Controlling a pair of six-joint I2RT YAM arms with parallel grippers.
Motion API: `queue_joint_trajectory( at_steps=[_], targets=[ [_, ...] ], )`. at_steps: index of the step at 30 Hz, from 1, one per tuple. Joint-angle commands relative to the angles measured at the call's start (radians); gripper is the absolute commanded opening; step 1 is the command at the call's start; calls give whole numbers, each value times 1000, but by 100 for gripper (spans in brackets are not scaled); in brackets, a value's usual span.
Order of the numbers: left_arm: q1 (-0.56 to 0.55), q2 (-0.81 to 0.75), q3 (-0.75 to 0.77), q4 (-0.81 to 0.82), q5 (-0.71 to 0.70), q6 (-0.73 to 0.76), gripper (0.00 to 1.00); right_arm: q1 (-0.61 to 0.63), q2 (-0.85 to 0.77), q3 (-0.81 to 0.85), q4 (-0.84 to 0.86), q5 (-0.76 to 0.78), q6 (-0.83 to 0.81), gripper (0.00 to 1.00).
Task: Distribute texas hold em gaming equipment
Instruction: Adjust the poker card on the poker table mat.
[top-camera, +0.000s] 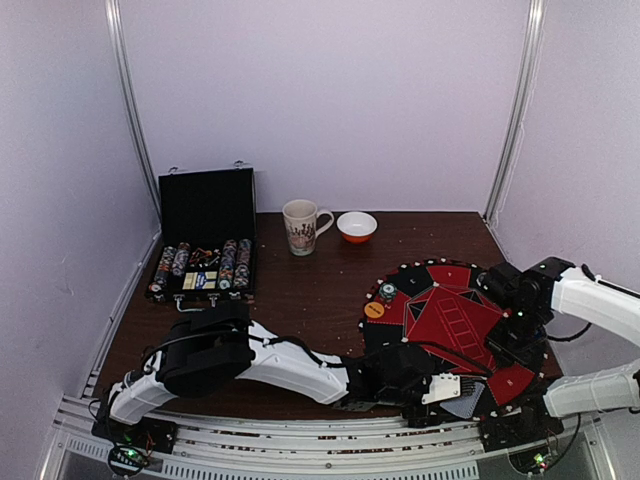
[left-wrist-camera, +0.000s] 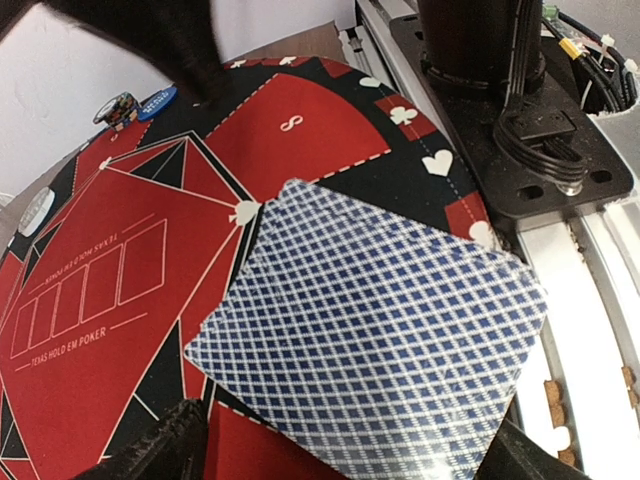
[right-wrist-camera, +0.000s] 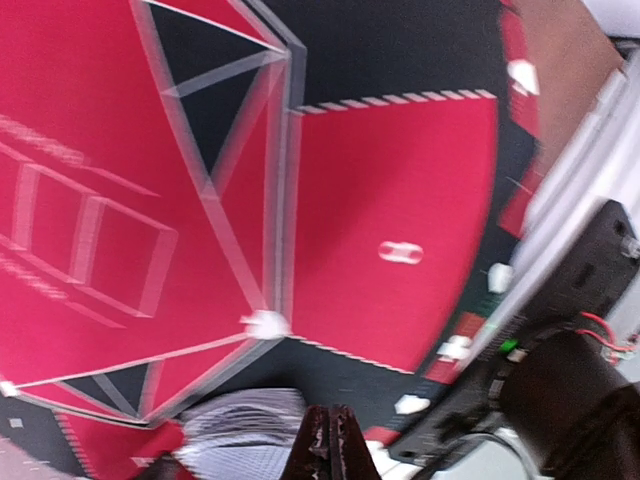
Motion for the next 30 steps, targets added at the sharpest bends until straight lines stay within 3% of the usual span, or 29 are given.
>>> queue_joint_trajectory(
  at_steps=[1,5,16,25,30],
  targets=[
    [21,-30,-17,-19,3,0,88,0,4,-37,-146,-25,-23,0],
    [21,-29,-17,-17,39,3,87,13,12,-107,-137,-83,-39,0],
    [21,-17,-6,-40,53,5,77,162,165,-132,119,-196,12,0],
    [22,-8,6,-56,47,5,76,190,156,-206,343,-290,75,0],
    [25,-10,8,-78,15,11,73,197,146,-206,372,-301,82,0]
  ],
)
